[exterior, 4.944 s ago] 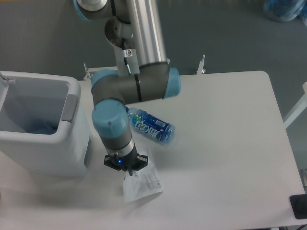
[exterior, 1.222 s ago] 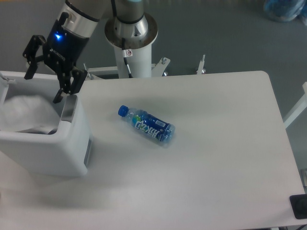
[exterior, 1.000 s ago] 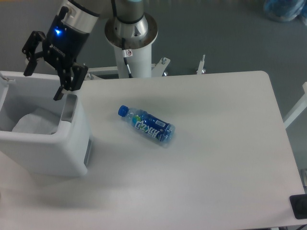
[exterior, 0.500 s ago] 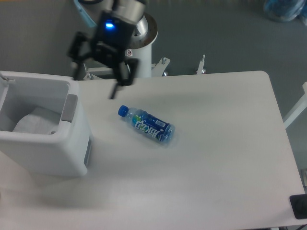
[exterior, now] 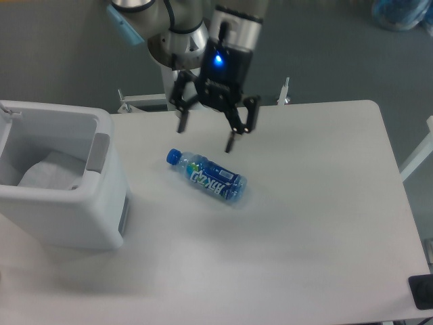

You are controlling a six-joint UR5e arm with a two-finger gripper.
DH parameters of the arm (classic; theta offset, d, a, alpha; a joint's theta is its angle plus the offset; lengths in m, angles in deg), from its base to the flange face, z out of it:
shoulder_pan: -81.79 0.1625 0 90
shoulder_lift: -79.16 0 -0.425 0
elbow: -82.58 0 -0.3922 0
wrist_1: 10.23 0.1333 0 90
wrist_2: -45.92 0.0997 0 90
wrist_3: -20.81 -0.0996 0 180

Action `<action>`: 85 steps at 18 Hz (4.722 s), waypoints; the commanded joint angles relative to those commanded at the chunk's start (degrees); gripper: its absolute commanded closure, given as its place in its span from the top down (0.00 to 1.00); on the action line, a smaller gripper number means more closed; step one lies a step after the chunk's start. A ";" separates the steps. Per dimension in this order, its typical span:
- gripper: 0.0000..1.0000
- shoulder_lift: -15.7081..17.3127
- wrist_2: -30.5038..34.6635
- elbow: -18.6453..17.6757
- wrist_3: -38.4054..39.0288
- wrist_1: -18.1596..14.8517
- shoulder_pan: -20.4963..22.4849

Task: Place the trash in the trash can
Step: 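Move the open gripper over the blue-labelled water bottle and lower it, then close the gripper around the middle of the water bottle, then lift the water bottle and carry it over the trash bin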

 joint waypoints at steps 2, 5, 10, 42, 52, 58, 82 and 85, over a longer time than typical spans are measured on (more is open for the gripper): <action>1.00 -2.19 0.78 0.61 -0.80 0.09 0.00; 1.00 -3.87 3.94 -0.96 -8.86 0.00 -0.26; 1.00 -3.53 12.28 -8.34 -26.45 -0.70 -0.88; 0.97 -14.69 35.86 -11.34 -37.20 0.17 -17.49; 0.65 -16.36 35.68 -10.37 -32.80 3.43 -17.58; 0.65 -15.83 35.33 -5.90 -29.20 3.25 -17.32; 0.66 -15.49 -6.66 23.99 30.73 4.31 -5.80; 0.66 -11.36 -9.49 23.29 35.75 4.31 -6.85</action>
